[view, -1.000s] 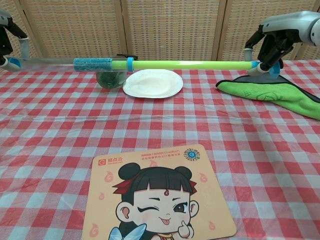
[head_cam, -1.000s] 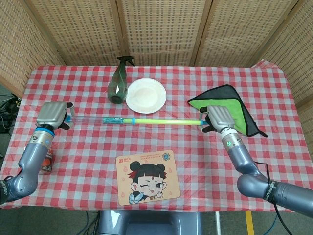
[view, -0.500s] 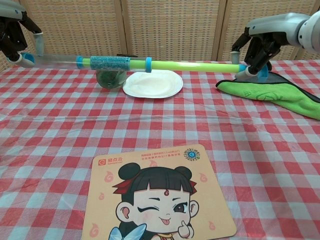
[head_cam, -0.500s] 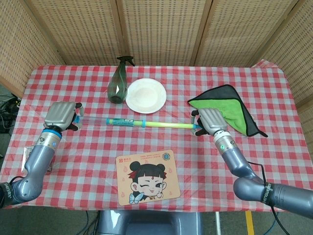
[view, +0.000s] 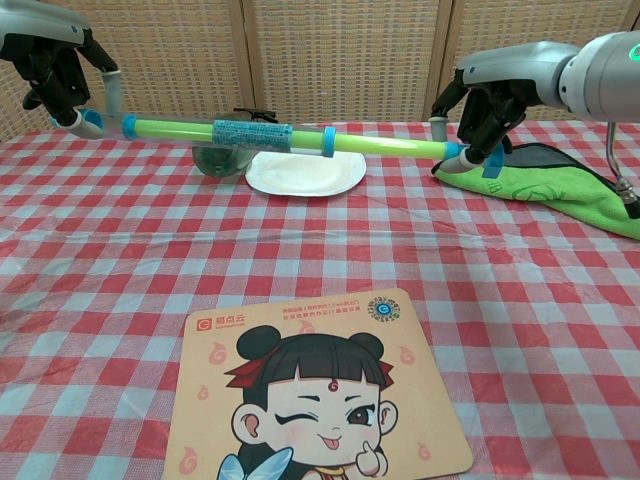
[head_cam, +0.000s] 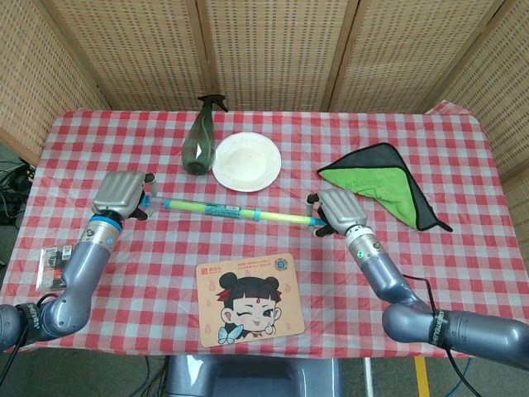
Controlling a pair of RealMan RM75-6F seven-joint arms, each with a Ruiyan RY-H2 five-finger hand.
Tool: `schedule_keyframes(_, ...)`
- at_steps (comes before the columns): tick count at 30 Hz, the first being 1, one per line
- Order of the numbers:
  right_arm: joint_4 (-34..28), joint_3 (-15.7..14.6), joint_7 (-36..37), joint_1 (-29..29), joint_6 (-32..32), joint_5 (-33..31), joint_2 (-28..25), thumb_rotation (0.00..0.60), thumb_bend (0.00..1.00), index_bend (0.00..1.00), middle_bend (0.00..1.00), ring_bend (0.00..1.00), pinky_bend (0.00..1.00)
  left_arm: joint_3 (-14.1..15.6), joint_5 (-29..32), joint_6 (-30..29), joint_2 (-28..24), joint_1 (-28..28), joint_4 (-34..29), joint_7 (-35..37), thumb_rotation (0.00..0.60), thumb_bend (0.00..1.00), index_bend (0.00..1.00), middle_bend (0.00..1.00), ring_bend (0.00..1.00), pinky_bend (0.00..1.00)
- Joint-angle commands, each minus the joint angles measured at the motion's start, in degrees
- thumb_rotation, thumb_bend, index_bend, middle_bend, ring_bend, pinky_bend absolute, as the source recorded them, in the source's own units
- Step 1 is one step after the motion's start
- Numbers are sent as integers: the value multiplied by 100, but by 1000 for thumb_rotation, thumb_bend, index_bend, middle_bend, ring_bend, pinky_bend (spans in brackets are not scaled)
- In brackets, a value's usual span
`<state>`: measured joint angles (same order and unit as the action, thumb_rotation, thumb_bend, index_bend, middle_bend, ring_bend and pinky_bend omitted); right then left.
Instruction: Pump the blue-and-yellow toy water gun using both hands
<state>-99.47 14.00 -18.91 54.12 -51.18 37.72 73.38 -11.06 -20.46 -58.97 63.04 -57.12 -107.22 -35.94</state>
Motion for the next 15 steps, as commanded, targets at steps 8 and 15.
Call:
schedule_keyframes(8,27,-21,-62,98,1,-16,106,600,497,829,1000,1000,676,4,168,22,240,-168,75,-66,600,367,612,881,793,660)
schedule_keyframes(15,89,-31,-85,160,3,-55,185,600,497,829,1000,1000,675,21,202,3,327,-226,88,-67,600,367,612,881,793,660)
